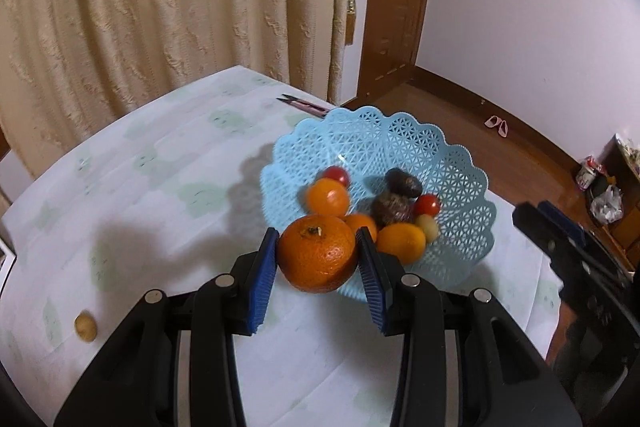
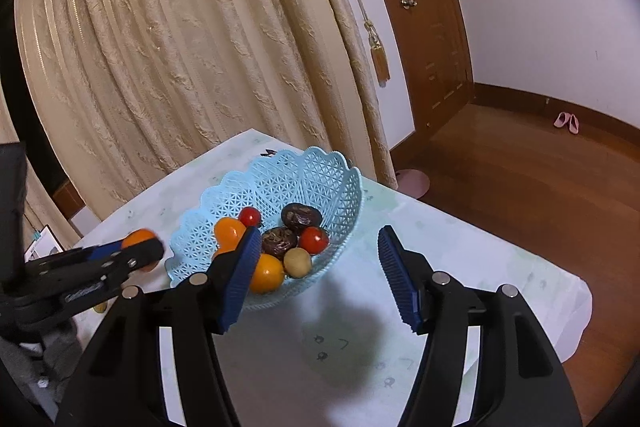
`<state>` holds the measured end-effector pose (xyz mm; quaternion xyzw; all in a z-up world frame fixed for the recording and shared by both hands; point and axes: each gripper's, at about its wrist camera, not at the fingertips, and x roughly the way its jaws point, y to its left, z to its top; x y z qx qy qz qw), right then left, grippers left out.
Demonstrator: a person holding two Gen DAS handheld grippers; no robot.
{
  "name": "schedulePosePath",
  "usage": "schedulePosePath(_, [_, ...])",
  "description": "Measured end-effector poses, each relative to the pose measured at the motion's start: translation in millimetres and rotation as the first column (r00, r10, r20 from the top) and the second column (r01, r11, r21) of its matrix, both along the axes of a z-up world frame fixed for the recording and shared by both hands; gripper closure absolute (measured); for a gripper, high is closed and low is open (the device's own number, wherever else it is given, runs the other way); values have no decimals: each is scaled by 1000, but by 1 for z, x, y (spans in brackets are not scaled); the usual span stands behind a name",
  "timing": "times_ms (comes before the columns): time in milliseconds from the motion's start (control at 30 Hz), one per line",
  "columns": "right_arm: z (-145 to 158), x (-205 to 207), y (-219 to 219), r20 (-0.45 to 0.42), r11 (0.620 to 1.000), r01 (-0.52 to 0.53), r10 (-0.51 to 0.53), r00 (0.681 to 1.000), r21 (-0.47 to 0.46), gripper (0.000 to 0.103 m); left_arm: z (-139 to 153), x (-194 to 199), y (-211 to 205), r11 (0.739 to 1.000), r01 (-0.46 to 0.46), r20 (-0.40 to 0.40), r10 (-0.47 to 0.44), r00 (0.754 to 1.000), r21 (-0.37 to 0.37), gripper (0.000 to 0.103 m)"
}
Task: Organize fruits
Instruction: 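Lower both mandarins into the blue basket and open both tools, then grasp the small yellow-green fruit on the table with the left tool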
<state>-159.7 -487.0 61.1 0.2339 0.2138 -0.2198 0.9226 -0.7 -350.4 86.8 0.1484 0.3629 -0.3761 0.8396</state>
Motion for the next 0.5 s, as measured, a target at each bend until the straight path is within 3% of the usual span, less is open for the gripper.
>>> schedulePosePath(100, [-3, 0, -2, 1, 1000, -1, 1, 1000, 12, 40, -3, 3, -11, 1000, 16, -3, -16, 1000, -8, 62])
schedulePosePath(133, [-4, 0, -2, 0, 1000, -2, 2, 1000, 13, 40, -3, 4, -13, 1000, 14, 1, -14, 1000, -11, 57])
schedulePosePath(167, [-4, 2, -2, 0, 1000, -2, 2, 1000, 16, 40, -2, 6, -14, 1000, 9, 1, -9, 1000, -14, 43])
schedulePosePath(233, [-6, 2, -3, -4, 1000, -5, 5, 1000, 21, 40, 2, 11, -8, 999, -9, -1, 9, 1000, -35, 35])
schedulePosePath(500, [-6, 2, 0, -2, 1000, -7, 7, 1000, 27, 40, 20, 35, 41, 996, -88, 43, 89, 995, -30, 34])
